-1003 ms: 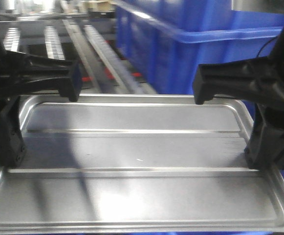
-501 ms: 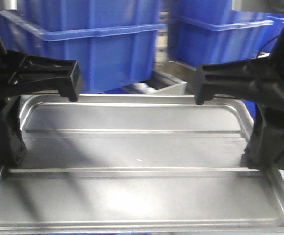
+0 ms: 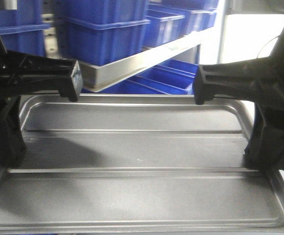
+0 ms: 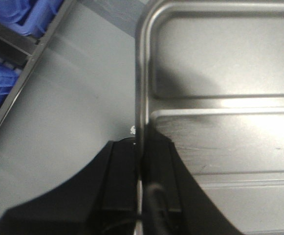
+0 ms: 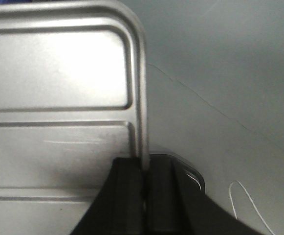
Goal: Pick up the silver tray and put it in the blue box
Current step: 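Hold the tray level in both grippers while the base turns and drives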
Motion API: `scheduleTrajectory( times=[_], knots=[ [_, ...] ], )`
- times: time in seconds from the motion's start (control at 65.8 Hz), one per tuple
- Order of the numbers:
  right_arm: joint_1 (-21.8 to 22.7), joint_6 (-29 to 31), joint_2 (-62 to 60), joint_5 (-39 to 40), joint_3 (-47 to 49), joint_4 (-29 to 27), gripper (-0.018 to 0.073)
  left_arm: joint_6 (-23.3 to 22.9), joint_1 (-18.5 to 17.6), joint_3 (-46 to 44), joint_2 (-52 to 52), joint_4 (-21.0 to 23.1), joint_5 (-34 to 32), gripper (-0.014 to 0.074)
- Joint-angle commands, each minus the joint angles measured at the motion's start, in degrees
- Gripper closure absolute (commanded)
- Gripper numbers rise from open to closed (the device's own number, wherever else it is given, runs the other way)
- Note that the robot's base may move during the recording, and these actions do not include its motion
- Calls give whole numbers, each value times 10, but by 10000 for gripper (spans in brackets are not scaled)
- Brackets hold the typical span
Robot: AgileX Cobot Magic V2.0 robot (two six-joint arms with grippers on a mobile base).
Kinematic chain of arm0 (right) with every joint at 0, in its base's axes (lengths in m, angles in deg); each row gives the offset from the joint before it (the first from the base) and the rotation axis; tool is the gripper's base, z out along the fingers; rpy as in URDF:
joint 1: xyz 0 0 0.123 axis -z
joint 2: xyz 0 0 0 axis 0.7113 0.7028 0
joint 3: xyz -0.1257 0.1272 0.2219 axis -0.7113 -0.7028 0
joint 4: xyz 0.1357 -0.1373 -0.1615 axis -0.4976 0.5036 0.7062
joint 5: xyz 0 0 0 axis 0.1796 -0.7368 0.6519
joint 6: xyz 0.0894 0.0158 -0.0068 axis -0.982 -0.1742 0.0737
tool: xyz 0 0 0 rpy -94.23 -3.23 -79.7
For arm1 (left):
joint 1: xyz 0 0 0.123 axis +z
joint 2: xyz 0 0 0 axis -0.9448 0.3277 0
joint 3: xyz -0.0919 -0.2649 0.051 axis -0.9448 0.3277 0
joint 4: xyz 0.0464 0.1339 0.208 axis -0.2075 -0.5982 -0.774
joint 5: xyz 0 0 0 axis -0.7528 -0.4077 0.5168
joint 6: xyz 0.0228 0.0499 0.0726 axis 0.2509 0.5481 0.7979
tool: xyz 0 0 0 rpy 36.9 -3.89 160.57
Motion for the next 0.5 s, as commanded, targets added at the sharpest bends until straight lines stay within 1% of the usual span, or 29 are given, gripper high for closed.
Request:
scheduleTrajectory(
  times=[0.0,0.486],
  knots=[
    [3,3,-16,31,17,12,491,-5,-4,-20,-12,-4,-25,611],
    [3,3,-16,31,17,12,491,-5,-4,-20,-12,-4,-25,611]
  ],
)
